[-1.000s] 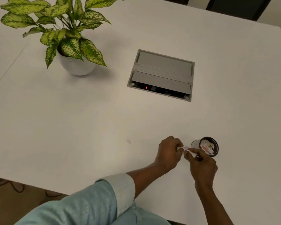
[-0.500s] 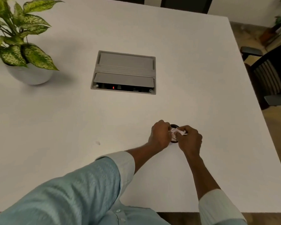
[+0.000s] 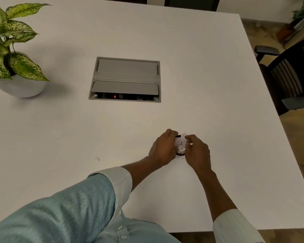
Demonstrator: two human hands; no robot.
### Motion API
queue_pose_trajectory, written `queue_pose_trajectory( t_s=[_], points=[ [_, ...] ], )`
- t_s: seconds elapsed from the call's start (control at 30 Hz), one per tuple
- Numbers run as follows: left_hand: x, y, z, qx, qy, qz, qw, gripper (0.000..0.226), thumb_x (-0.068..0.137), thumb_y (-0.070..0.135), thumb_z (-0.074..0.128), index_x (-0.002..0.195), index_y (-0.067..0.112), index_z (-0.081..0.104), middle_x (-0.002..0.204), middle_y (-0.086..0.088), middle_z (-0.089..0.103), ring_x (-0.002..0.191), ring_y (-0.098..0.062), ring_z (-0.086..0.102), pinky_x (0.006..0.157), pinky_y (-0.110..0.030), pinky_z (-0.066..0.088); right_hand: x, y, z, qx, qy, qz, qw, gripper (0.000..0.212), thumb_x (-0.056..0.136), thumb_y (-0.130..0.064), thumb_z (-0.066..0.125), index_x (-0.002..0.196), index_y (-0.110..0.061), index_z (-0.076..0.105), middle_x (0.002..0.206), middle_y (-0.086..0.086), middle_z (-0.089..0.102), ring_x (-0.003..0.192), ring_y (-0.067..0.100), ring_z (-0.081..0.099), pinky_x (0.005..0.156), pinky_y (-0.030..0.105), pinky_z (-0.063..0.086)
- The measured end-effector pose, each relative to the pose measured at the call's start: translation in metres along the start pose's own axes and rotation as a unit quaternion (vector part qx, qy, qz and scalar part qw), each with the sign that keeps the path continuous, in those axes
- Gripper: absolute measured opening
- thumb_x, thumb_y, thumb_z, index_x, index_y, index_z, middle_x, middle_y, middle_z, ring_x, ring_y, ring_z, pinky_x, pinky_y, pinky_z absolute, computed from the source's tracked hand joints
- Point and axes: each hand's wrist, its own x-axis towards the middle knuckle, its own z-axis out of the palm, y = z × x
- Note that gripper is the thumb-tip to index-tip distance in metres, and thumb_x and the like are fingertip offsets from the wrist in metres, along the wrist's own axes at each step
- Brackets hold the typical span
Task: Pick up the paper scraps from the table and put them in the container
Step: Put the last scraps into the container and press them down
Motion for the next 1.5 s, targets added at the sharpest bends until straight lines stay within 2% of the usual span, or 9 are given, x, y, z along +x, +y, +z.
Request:
queue_pose_trajectory(
  t_s=[0.2,0.3,0.43,0.6,0.8,1.1,1.27,1.37,1.5],
  points=[
    [-0.039,-0.041,-0.006,0.085,-0.010,-0.030,0.996,0.051,0.095,0.026,0.068,0.140,0.013,0.046,0.140,-0.001,0.044,0.118,-0.023,0.055,0.081,-0.044,0.058,-0.021,0.007,0.012,-0.041,0.002,-0.090,0.995,0.046,0.093,-0.004,0.056,0.138,-0.015,0.054,0.139,0.006,0.059,0.125,0.029,0.056,0.097,0.044,0.051],
    [-0.067,-0.077,-0.006,0.160,-0.085,-0.036,0.983,0.070,0.093,0.035,0.070,0.148,0.006,0.037,0.160,-0.011,0.028,0.142,-0.031,0.038,0.098,-0.045,0.053,-0.022,0.016,0.025,-0.077,0.004,-0.129,0.989,0.065,0.090,-0.006,0.061,0.151,-0.016,0.041,0.157,0.006,0.041,0.143,0.027,0.042,0.107,0.046,0.046],
    [-0.106,-0.125,-0.003,0.258,-0.188,-0.050,0.946,0.120,0.085,0.063,0.070,0.161,-0.002,0.002,0.168,-0.027,-0.016,0.157,-0.043,-0.013,0.127,-0.054,0.016,-0.020,0.025,0.036,-0.120,-0.010,-0.152,0.981,0.069,0.096,-0.020,0.056,0.158,-0.013,0.027,0.168,0.009,0.021,0.155,0.026,0.020,0.119,0.048,0.031],
    [-0.142,-0.148,0.001,0.287,-0.232,-0.061,0.927,0.153,0.067,0.082,0.070,0.155,0.003,-0.028,0.156,-0.023,-0.045,0.146,-0.041,-0.040,0.126,-0.058,-0.007,-0.024,0.036,0.052,-0.199,-0.043,-0.167,0.965,0.071,0.103,-0.054,0.033,0.162,-0.020,0.012,0.172,-0.001,0.000,0.158,0.014,-0.001,0.126,0.047,0.011],
    [-0.142,-0.152,0.004,0.293,-0.247,-0.064,0.921,0.161,0.062,0.086,0.071,0.151,0.003,-0.035,0.152,-0.026,-0.049,0.143,-0.044,-0.044,0.124,-0.065,-0.007,-0.041,0.031,0.064,-0.223,-0.040,-0.150,0.962,0.073,0.103,-0.065,0.023,0.157,-0.017,0.029,0.165,0.003,0.030,0.154,0.015,0.022,0.125,0.052,0.010],
    [-0.141,-0.157,0.008,0.318,-0.260,-0.081,0.908,0.162,0.059,0.089,0.069,0.152,0.001,-0.031,0.154,-0.029,-0.044,0.143,-0.046,-0.043,0.121,-0.066,-0.009,-0.032,0.024,0.068,-0.245,-0.056,-0.141,0.958,0.074,0.102,-0.069,0.019,0.153,-0.019,0.037,0.160,0.002,0.041,0.151,0.016,0.030,0.124,0.055,0.004],
    [-0.141,-0.156,0.008,0.318,-0.263,-0.083,0.907,0.160,0.062,0.088,0.068,0.150,0.002,-0.034,0.153,-0.029,-0.047,0.141,-0.045,-0.046,0.121,-0.065,-0.013,-0.038,0.015,0.057,-0.198,0.054,-0.155,0.966,0.049,0.102,-0.052,0.042,0.127,-0.015,0.062,0.142,0.007,0.058,0.133,0.024,0.053,0.118,0.052,0.026],
    [-0.140,-0.156,0.009,0.320,-0.265,-0.082,0.906,0.160,0.064,0.087,0.069,0.149,0.002,-0.036,0.152,-0.029,-0.048,0.141,-0.045,-0.046,0.122,-0.065,-0.010,-0.039,0.009,0.053,-0.166,0.094,-0.169,0.967,0.046,0.101,-0.044,0.051,0.131,-0.011,0.060,0.146,0.008,0.054,0.134,0.027,0.051,0.112,0.048,0.035],
    [-0.141,-0.156,0.009,0.323,-0.258,-0.079,0.907,0.160,0.064,0.087,0.069,0.149,0.002,-0.036,0.152,-0.029,-0.048,0.142,-0.046,-0.045,0.122,-0.065,-0.010,-0.035,0.010,0.058,-0.177,0.051,-0.171,0.968,0.055,0.103,-0.047,0.043,0.142,-0.010,0.052,0.154,0.008,0.047,0.146,0.023,0.039,0.118,0.045,0.027]
  ],
)
